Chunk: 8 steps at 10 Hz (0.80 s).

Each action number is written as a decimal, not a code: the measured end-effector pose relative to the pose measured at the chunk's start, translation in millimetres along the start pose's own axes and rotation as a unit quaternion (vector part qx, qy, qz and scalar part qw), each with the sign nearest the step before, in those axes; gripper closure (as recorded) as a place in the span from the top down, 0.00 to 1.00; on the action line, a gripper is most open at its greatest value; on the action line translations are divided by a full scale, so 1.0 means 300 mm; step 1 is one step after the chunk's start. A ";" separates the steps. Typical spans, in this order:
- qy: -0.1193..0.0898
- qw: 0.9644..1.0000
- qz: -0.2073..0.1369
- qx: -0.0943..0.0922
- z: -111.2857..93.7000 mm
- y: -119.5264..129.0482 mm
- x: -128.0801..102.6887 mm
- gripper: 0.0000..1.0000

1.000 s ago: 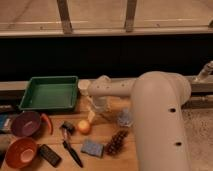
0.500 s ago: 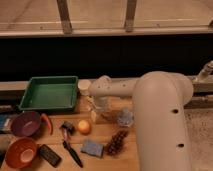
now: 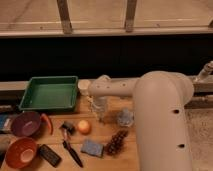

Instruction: Place fork in purple bowl

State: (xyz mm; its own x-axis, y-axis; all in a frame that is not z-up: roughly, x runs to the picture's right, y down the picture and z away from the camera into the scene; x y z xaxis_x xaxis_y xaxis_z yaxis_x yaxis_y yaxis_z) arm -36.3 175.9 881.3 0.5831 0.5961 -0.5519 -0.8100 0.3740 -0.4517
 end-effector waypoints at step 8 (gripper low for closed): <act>-0.061 0.996 0.038 -0.043 -0.063 -0.091 0.018 0.00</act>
State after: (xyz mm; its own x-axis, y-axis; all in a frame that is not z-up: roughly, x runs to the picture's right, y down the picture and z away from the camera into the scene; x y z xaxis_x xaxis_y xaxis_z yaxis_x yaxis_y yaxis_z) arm -9.8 155.6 877.4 0.5041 0.7041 -0.5002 -0.8400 0.2650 -0.4735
